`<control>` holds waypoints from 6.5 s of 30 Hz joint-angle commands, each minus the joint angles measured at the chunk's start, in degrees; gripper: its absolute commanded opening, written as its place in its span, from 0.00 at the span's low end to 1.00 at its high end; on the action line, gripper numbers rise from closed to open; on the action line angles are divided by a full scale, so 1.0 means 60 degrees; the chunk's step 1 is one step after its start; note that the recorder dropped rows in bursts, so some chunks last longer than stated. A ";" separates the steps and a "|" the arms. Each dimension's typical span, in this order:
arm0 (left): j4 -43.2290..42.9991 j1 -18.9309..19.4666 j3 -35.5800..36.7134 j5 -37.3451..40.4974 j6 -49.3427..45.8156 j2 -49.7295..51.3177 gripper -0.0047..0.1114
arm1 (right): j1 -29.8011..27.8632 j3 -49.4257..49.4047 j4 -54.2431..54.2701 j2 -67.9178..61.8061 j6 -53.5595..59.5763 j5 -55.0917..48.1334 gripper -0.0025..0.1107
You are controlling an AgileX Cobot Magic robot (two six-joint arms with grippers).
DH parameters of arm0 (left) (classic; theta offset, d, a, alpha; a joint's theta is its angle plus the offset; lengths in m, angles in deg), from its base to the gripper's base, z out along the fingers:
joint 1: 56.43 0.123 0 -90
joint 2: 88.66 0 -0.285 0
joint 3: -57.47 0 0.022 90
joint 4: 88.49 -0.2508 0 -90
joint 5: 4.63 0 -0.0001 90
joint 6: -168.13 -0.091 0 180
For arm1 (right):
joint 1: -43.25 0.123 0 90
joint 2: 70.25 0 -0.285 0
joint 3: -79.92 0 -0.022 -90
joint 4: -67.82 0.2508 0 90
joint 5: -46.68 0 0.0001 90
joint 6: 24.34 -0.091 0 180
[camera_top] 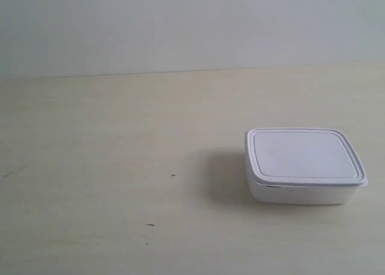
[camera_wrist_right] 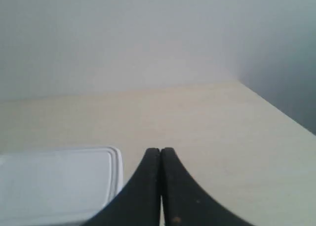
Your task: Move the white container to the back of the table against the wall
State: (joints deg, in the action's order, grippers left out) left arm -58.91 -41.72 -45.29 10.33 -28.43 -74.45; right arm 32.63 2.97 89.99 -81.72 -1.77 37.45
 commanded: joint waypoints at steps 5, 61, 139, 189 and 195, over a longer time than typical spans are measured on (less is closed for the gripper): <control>0.3423 0.0019 -0.0003 -0.0708 -0.0002 -0.0070 0.04 | -0.0063 -0.0045 0.1522 0.0029 -0.0255 0.2458 0.02; 0.2226 -0.9976 -1.2148 0.3750 0.0038 1.6152 0.04 | -0.0063 0.7145 0.1225 -1.2048 -0.1236 -0.8784 0.02; 0.2851 -0.8495 -1.7702 0.1723 -0.0371 2.2102 0.04 | -0.0011 1.1922 0.2706 -1.9033 0.0339 -0.6727 0.02; 0.1976 -0.7222 -2.0149 0.0338 0.0306 2.3504 0.04 | 0.1832 1.8407 0.3377 -2.2683 -0.0618 -0.6447 0.02; 0.1848 -0.7096 -2.0149 0.0575 0.0214 2.3369 0.04 | 0.1918 1.8722 0.3010 -2.2928 -0.0870 -0.6026 0.02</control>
State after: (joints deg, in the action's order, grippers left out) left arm -47.35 -84.86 -165.75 13.41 -26.73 66.80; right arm 43.90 114.54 108.98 -219.03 -6.55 -0.45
